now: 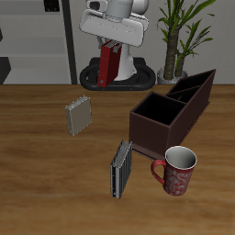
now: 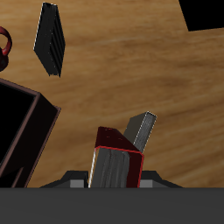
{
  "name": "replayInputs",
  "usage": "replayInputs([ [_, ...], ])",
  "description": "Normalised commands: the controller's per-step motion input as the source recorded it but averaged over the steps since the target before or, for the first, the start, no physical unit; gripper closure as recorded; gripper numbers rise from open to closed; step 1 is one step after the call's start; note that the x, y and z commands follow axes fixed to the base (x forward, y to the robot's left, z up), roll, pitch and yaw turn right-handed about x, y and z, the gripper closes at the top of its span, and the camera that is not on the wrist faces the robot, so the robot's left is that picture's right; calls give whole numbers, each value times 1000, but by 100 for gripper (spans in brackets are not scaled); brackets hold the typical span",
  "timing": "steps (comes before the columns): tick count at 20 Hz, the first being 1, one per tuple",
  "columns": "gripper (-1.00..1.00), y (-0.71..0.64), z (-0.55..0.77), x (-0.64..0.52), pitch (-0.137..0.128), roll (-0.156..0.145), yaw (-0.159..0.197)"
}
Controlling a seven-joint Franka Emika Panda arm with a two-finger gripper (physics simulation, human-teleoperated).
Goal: Place the red book into the left desk caddy's front compartment
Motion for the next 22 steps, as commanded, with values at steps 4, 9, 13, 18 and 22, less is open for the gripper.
replayInputs([
  [4,100,254,-67,-126,-2,45,1],
  [9,100,233,-64,-127,13,-24,-55],
  [13,100,262,-53,-88,6,82,-10],
  [18,100,132,-39,-166,-13,-14,-75],
  [22,100,178,-149,-109,7,-18,-72],
])
